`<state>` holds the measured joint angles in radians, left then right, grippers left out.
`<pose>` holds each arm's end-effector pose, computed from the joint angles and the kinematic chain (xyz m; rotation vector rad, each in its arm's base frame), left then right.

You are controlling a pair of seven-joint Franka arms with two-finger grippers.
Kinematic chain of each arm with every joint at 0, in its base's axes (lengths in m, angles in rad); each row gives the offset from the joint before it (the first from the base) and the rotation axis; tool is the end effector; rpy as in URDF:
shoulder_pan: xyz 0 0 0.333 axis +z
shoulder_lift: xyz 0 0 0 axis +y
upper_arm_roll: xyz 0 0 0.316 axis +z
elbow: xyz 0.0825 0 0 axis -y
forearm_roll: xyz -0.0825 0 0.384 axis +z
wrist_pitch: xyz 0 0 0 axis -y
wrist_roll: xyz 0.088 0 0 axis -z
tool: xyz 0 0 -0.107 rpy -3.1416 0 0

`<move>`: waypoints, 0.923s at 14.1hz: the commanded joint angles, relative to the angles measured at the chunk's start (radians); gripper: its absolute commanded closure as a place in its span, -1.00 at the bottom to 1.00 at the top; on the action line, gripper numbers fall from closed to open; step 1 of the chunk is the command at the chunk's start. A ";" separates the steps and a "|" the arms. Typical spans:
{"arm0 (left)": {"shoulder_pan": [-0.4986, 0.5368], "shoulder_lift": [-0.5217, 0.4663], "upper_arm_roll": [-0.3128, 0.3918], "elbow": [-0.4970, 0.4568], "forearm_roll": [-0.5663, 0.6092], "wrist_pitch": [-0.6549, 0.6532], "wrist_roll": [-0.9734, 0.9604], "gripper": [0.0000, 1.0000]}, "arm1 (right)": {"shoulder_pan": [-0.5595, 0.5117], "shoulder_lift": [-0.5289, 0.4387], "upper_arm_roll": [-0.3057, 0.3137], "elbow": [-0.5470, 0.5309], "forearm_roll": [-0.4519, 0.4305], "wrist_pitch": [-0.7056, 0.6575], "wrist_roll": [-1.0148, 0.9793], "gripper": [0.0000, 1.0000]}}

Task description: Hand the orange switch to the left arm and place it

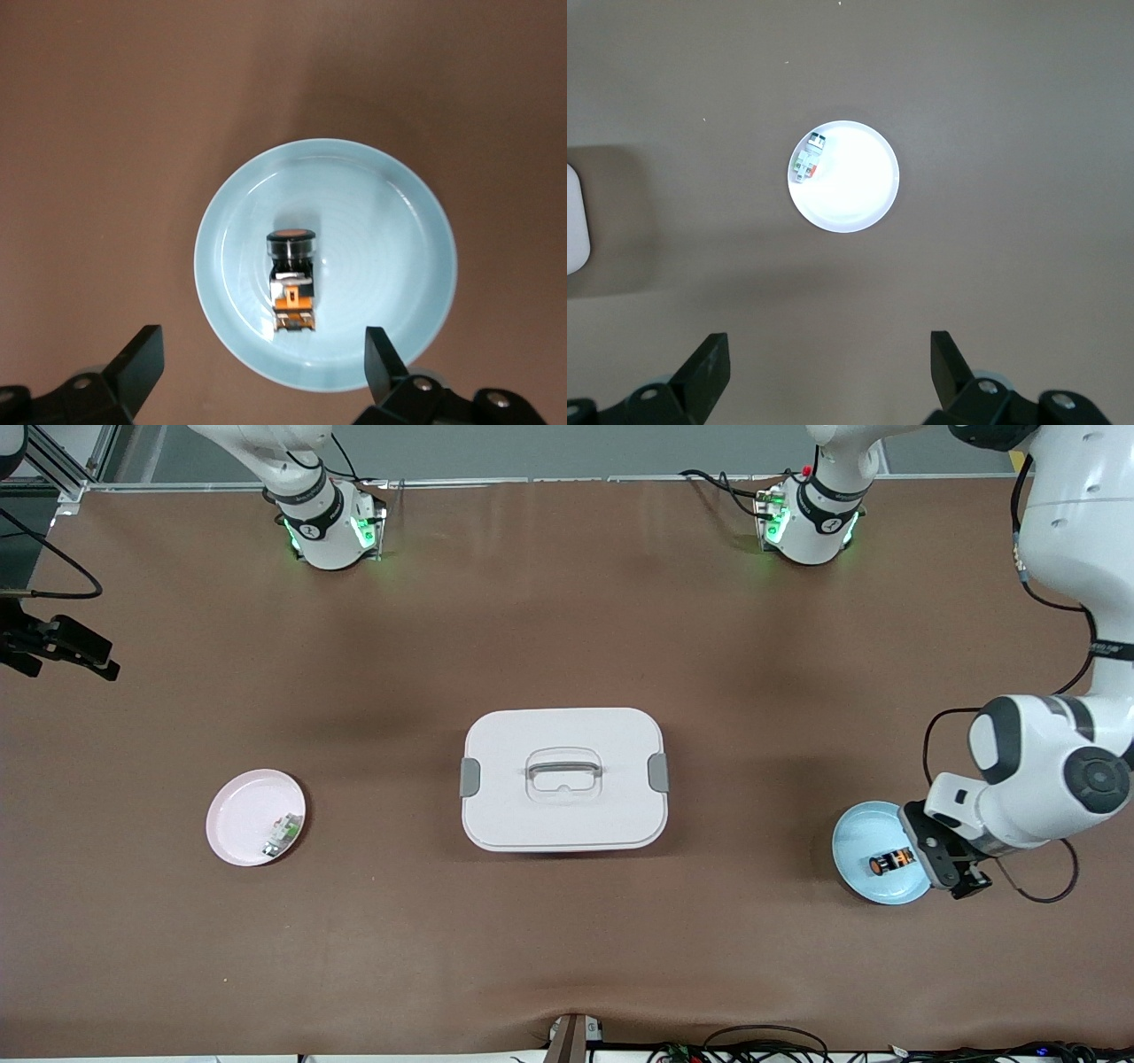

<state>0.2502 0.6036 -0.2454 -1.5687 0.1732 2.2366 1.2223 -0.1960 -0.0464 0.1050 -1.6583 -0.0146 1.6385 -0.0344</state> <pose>0.7051 0.0345 0.3058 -2.4846 1.8333 -0.1037 0.5434 -0.0498 0.6144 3.1191 -0.0871 0.0391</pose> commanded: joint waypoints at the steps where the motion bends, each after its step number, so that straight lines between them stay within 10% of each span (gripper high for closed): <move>1: 0.001 -0.085 -0.008 0.015 -0.026 -0.133 -0.137 -1.00 | -0.010 0.005 0.004 0.014 -0.008 -0.012 -0.010 -1.00; 13: -0.003 -0.337 -0.100 0.007 -0.031 -0.419 -0.984 -1.00 | 0.138 0.007 -0.117 0.012 -0.021 -0.011 0.001 -1.00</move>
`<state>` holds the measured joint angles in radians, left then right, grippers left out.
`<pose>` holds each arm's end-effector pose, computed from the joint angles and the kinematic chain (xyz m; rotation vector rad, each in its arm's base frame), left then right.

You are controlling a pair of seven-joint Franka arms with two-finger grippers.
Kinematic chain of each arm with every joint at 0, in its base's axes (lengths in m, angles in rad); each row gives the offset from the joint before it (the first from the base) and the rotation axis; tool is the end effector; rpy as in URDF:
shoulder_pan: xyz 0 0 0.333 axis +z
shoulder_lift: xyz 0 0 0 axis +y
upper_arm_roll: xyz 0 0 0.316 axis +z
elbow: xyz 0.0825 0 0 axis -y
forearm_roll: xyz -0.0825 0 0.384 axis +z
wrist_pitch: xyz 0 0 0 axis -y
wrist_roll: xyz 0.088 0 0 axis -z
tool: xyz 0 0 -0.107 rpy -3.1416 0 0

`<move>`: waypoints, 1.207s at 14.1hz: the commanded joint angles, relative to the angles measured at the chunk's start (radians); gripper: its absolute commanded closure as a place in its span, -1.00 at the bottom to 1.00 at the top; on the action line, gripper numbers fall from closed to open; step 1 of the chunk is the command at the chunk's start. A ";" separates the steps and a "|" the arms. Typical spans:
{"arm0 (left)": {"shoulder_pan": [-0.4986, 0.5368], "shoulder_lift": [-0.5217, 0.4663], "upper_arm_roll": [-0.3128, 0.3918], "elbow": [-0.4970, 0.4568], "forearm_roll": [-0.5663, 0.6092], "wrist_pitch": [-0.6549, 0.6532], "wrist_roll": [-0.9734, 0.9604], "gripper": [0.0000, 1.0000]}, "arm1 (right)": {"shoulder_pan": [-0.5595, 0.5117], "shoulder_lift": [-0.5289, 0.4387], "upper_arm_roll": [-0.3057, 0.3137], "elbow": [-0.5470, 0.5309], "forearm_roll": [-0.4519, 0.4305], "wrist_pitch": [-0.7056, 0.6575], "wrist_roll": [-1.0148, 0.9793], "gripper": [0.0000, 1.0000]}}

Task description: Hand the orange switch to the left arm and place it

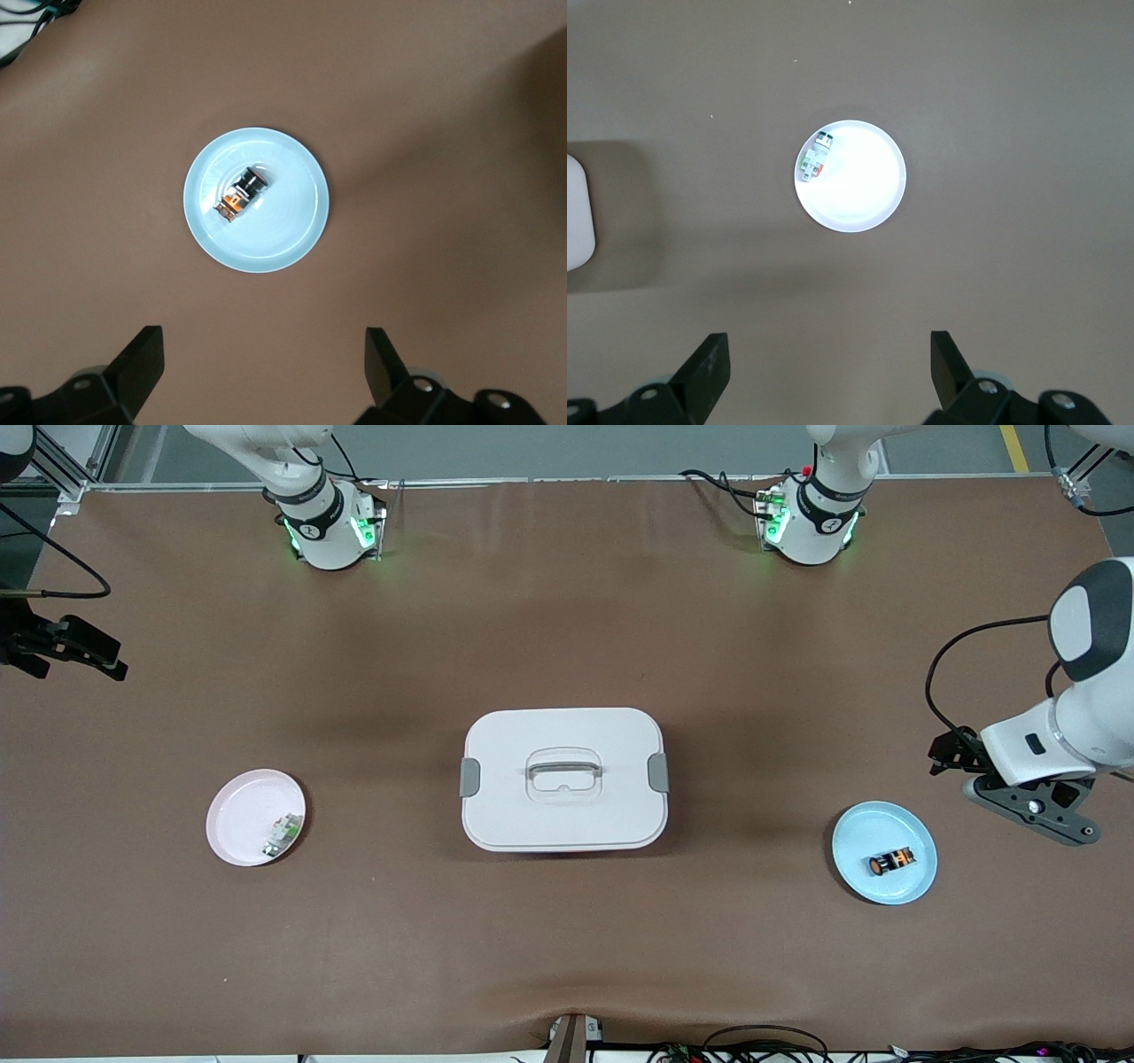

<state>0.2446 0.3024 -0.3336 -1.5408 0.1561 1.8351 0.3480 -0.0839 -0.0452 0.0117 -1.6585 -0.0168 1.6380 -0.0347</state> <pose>0.6502 -0.0210 0.4878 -3.0054 0.7079 -0.0035 0.5444 -0.0409 0.6137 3.1222 -0.0571 0.0371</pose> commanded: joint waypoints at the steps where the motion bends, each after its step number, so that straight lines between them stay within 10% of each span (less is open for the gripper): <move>1: -0.001 -0.051 -0.022 -0.027 -0.013 -0.039 -0.189 -1.00 | 0.045 0.008 -0.045 0.013 -0.018 -0.010 0.001 -1.00; 13: 0.009 -0.178 -0.074 0.063 -0.013 -0.190 -0.528 -1.00 | 0.059 0.008 -0.067 0.016 -0.017 -0.012 -0.005 -1.00; 17: -0.117 -0.244 0.063 0.056 -0.017 -0.255 -0.517 -1.00 | 0.059 0.007 -0.067 0.032 -0.014 -0.050 0.004 -1.00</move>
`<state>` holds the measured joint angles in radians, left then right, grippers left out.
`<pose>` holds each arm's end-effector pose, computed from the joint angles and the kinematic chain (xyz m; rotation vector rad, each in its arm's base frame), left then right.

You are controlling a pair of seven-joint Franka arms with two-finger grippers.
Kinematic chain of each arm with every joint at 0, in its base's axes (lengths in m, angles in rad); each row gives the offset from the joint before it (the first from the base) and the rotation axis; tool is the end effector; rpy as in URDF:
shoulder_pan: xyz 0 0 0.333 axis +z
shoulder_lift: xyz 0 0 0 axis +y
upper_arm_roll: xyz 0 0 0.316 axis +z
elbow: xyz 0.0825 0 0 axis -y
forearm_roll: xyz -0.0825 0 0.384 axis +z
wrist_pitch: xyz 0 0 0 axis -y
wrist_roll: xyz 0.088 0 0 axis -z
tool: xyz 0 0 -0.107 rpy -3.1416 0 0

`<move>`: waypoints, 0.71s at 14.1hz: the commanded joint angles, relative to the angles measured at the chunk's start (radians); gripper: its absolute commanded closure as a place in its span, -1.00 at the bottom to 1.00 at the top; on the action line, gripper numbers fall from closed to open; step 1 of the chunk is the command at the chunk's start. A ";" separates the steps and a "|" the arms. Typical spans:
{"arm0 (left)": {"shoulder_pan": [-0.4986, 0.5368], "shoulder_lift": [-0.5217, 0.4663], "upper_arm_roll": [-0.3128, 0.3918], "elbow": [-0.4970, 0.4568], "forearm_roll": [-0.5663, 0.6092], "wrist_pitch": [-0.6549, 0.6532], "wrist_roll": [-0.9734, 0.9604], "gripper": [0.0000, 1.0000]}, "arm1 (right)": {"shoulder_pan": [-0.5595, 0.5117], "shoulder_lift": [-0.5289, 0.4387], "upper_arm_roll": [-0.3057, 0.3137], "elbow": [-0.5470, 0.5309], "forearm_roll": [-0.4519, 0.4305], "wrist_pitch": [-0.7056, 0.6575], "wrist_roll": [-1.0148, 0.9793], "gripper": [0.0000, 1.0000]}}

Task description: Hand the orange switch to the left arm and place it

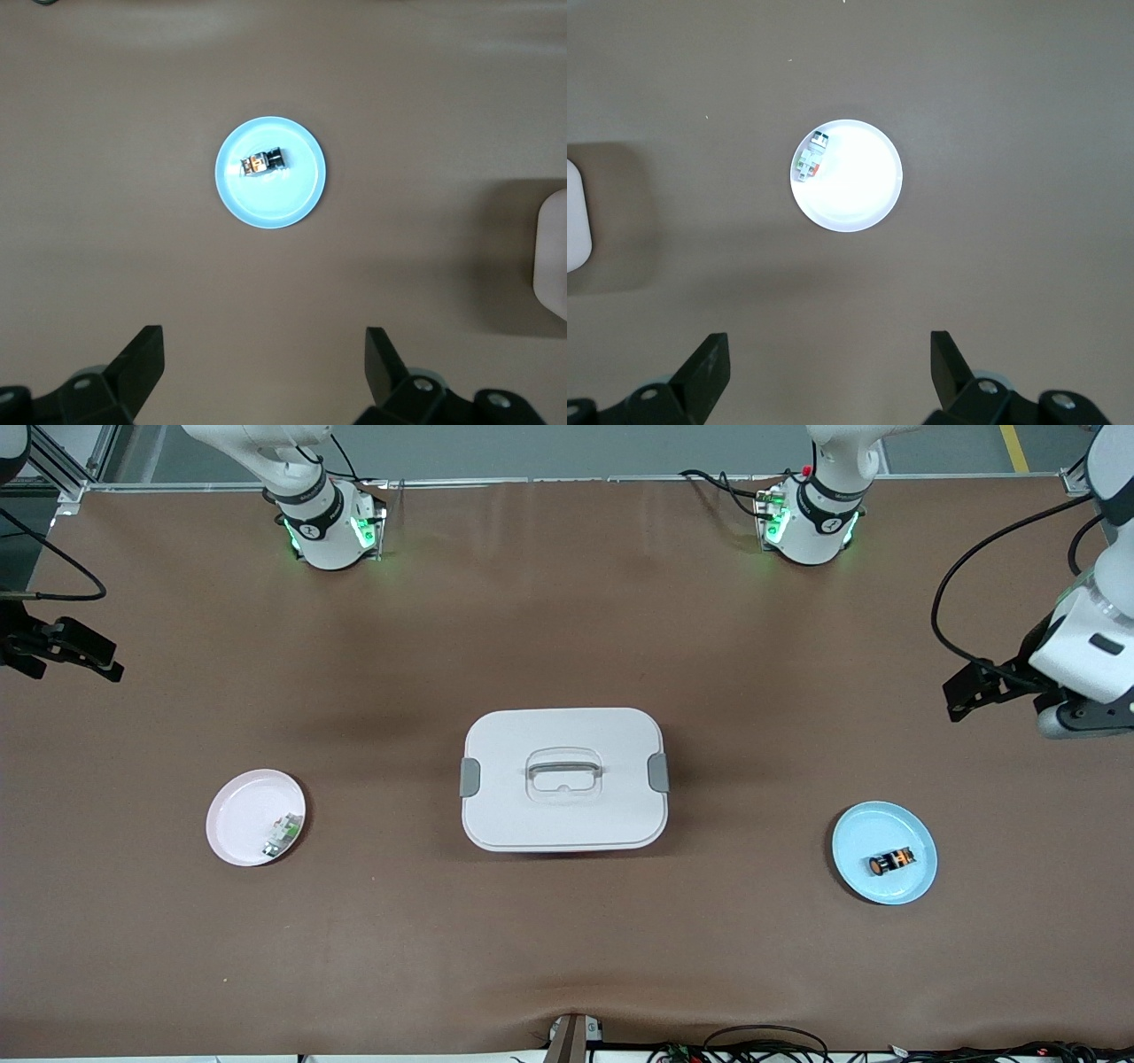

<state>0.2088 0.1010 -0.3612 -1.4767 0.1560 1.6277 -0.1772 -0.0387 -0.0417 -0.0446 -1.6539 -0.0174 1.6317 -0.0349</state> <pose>0.5871 -0.0628 0.6208 -3.0298 -0.0349 -0.1142 0.5443 -0.0477 0.6134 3.1239 -0.0742 0.0289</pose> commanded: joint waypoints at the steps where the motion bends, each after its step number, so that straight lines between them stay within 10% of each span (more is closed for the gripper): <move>1: -0.132 -0.059 0.150 -0.008 -0.041 -0.072 0.010 -1.00 | 0.014 0.003 -0.011 0.045 -0.013 -0.084 0.004 -1.00; 5: -0.233 -0.171 0.284 -0.111 -0.116 -0.091 0.021 -1.00 | 0.016 0.003 -0.009 0.089 -0.004 -0.162 0.006 -1.00; 10: -0.232 -0.173 0.280 -0.079 -0.116 -0.120 0.036 -1.00 | 0.017 0.005 -0.009 0.092 -0.003 -0.185 0.000 -1.00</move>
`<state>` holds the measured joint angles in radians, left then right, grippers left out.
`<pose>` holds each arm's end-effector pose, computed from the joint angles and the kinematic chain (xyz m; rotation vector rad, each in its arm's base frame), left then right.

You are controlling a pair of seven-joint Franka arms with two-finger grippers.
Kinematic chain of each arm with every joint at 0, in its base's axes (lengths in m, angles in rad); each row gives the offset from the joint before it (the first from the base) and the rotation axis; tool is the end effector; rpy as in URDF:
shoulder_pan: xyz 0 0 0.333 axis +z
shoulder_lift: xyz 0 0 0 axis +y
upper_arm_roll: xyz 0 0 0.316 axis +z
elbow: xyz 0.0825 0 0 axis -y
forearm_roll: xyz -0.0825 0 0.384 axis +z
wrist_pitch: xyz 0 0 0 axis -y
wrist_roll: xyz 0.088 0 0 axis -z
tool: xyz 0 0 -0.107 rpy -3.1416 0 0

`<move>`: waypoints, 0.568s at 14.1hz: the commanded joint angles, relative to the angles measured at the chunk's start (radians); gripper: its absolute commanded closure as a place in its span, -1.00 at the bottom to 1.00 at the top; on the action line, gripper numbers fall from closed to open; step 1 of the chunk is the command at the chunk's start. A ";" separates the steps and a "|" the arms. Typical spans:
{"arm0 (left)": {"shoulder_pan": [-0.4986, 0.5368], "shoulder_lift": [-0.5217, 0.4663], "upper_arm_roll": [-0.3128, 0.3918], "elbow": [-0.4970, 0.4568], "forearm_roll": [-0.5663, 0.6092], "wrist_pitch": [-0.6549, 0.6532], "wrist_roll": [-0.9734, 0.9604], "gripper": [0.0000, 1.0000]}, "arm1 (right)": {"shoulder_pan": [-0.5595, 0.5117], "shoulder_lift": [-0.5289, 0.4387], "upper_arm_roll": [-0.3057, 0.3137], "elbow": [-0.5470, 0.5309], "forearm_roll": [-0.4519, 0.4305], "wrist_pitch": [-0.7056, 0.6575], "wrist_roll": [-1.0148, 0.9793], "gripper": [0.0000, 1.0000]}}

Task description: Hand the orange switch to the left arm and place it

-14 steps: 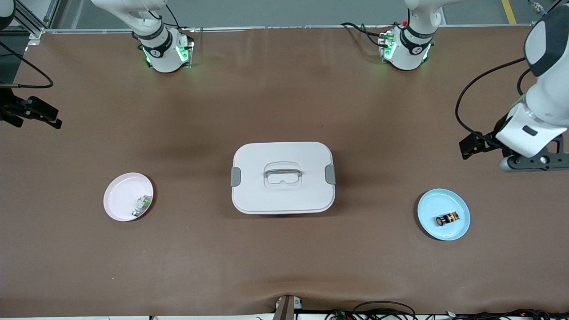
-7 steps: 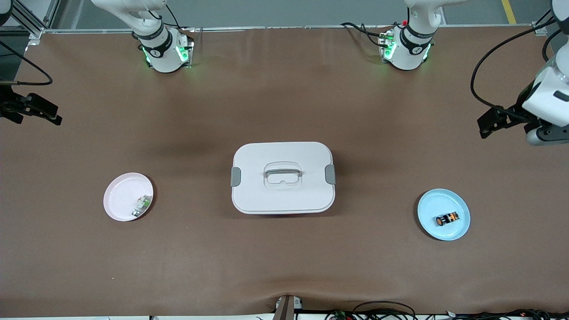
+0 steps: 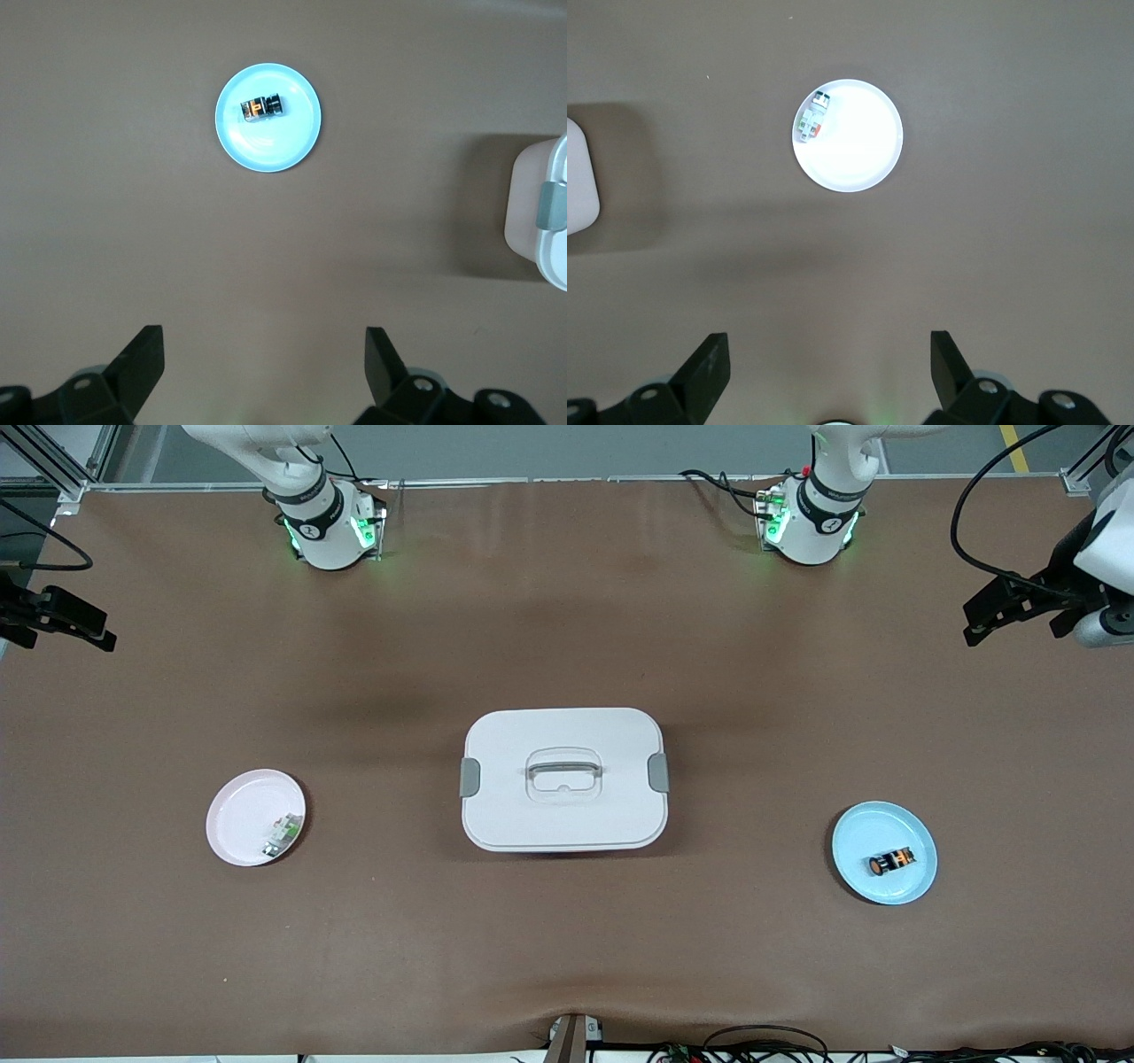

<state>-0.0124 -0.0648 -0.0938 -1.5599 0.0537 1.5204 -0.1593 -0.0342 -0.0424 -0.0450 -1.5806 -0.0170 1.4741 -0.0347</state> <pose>0.5267 -0.0520 0.6603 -3.0841 -0.0873 -0.0505 0.5293 -0.0445 0.6348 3.1277 -0.0712 -0.1016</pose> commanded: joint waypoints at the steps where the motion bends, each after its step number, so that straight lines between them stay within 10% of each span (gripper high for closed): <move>1: -0.008 -0.007 0.013 0.007 -0.014 -0.023 0.018 -1.00 | 0.016 0.007 -0.009 0.019 -0.004 -0.029 -0.001 -1.00; 8: -0.005 -0.001 0.012 0.050 -0.014 -0.080 0.020 -1.00 | 0.017 0.009 -0.007 0.033 -0.004 -0.029 -0.001 -1.00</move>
<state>-0.0131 -0.0656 -0.0913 -1.5364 0.0537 1.4707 -0.1563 -0.0291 -0.0423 -0.0450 -1.5728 -0.0170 1.4624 -0.0347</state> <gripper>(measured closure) 0.000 0.000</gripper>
